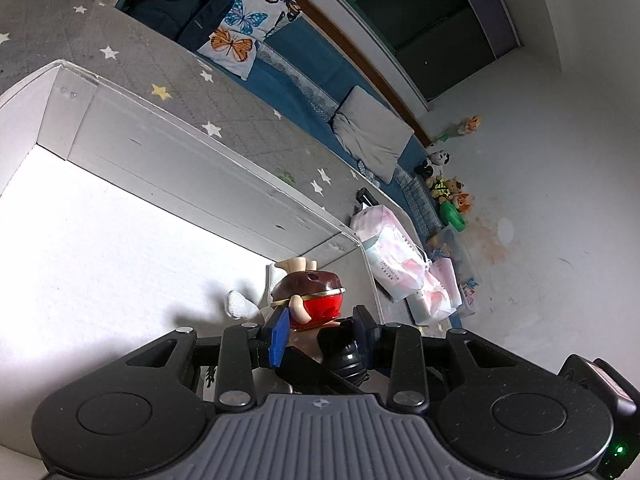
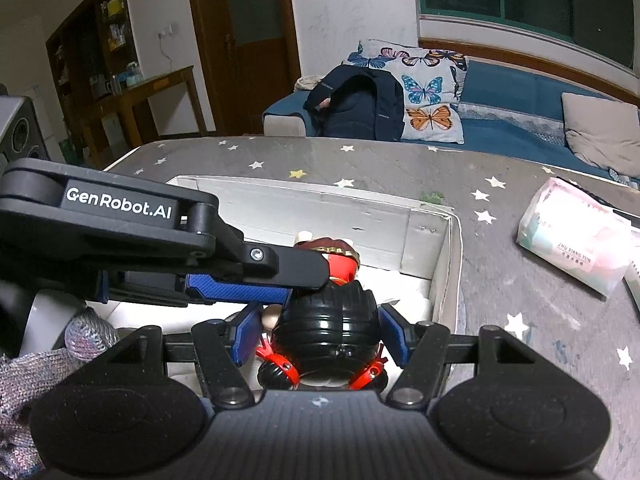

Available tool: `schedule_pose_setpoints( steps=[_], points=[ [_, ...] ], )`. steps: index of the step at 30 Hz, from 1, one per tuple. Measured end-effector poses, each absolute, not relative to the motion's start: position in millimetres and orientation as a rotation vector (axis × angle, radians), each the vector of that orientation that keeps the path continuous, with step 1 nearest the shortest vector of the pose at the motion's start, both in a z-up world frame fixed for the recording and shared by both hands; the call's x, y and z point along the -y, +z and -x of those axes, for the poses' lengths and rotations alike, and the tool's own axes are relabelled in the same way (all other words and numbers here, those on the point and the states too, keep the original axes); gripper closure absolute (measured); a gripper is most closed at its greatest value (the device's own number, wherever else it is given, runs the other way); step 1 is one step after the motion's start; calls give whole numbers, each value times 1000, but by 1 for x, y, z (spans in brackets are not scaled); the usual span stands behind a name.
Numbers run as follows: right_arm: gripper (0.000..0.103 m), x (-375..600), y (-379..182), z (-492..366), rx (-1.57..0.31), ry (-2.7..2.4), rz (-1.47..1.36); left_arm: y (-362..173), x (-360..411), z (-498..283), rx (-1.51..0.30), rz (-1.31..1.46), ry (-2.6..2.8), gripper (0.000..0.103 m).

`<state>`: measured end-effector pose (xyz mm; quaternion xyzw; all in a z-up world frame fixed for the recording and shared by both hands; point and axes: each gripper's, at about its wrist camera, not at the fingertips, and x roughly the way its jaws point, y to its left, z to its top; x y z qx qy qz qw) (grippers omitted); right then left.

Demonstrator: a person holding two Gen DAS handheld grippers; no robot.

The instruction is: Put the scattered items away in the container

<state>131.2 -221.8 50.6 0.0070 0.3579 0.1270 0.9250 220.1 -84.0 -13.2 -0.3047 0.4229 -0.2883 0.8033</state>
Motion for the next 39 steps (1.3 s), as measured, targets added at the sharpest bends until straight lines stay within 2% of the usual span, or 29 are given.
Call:
schedule_pose_setpoints(
  steps=[28, 39],
  points=[
    [41, 225, 53, -122, -727, 253, 36, -10, 85, -210, -904, 592, -630, 66],
    [41, 223, 55, -118, -735, 262, 81, 3, 65, -191, -894, 478, -610, 66]
  ],
)
